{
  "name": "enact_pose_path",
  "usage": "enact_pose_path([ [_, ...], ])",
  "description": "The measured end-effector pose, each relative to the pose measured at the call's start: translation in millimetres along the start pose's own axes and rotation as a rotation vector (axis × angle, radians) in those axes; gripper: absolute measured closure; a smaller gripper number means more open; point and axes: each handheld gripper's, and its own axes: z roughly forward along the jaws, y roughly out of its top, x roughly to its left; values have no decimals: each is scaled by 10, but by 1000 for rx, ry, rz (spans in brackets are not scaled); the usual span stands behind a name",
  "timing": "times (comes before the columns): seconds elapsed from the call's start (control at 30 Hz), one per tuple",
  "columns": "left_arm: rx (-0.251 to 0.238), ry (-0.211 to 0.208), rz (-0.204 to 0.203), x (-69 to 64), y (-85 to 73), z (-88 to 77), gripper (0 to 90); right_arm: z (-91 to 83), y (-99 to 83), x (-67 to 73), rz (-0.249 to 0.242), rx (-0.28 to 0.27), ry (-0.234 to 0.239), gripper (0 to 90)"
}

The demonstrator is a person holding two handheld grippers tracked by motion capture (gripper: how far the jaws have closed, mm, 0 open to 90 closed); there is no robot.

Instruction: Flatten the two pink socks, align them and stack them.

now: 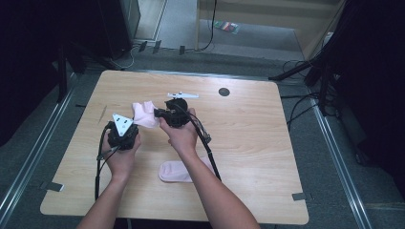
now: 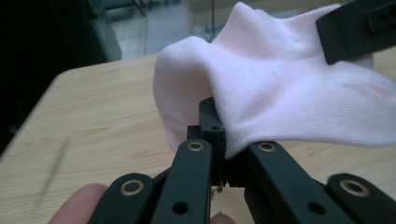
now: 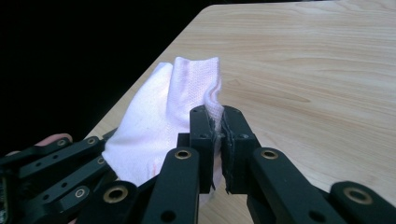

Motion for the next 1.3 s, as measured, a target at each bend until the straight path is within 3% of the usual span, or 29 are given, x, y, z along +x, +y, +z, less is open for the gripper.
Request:
enact_pose_path([
  [0.07,27,11,17,-10,-1,-39,899,6,-8,11,-10,-1,4,851],
  [0.1,37,-6,9,-18,-9,-39,899,18,-26,32,-26,-4,-2,851],
  [0.13,55,-44,34,-79,-48,-8,899,31,-62,36,-54,1,-30,851],
  [0.17,55,-44,34,-79,-48,-8,899,36,-88,17,-57,8,-44,851],
  [0.2,69,-80,37,-108,-71,23,899,36,-88,17,-57,8,-44,851],
  [0.27,107,-136,46,-164,-115,90,897,29,-172,-125,-32,29,-83,851],
  [0.3,120,-165,49,-189,-137,122,897,29,-172,-125,-32,29,-83,851],
  [0.33,126,-201,48,-220,-160,150,897,20,-200,-183,-21,35,-94,851],
  [0.4,119,-229,52,-267,-175,168,862,-19,-276,-340,-13,44,-123,851],
  [0.43,113,-248,47,-276,-175,171,862,-19,-276,-340,-13,44,-123,851],
  [0.47,112,-283,44,-277,-173,180,753,-53,-298,-397,-23,45,-153,852],
  [0.63,114,-373,52,-228,-213,180,564,-184,-324,-591,-17,42,-208,852],
  [0.67,111,-400,36,-163,-243,170,538,-244,-341,-688,-11,42,-228,852],
  [0.7,111,-400,36,-163,-243,170,526,-244,-341,-688,-11,42,-228,852],
  [0.77,110,-426,-4,-70,-264,167,520,-301,-374,-801,3,48,-250,851],
  [0.83,113,-425,-43,1,-275,175,516,-337,-425,-911,2,72,-269,850],
  [0.9,127,-412,-120,93,-285,210,519,-343,-444,-938,-4,83,-275,847],
  [0.93,132,-408,-155,126,-288,233,528,-346,-483,-991,-44,90,-307,798],
  [1.0,155,-398,-201,169,-282,292,535,-345,-494,-1000,-61,88,-328,753],
  [1.07,143,-380,-270,198,-280,347,565,-392,-508,-1038,-100,60,-418,631],
  [1.2,174,-383,-292,183,-264,423,557,-486,-500,-1109,-76,11,-411,633],
  [1.3,194,-392,-289,112,-204,497,536,-477,-505,-1142,-64,20,-389,614],
])
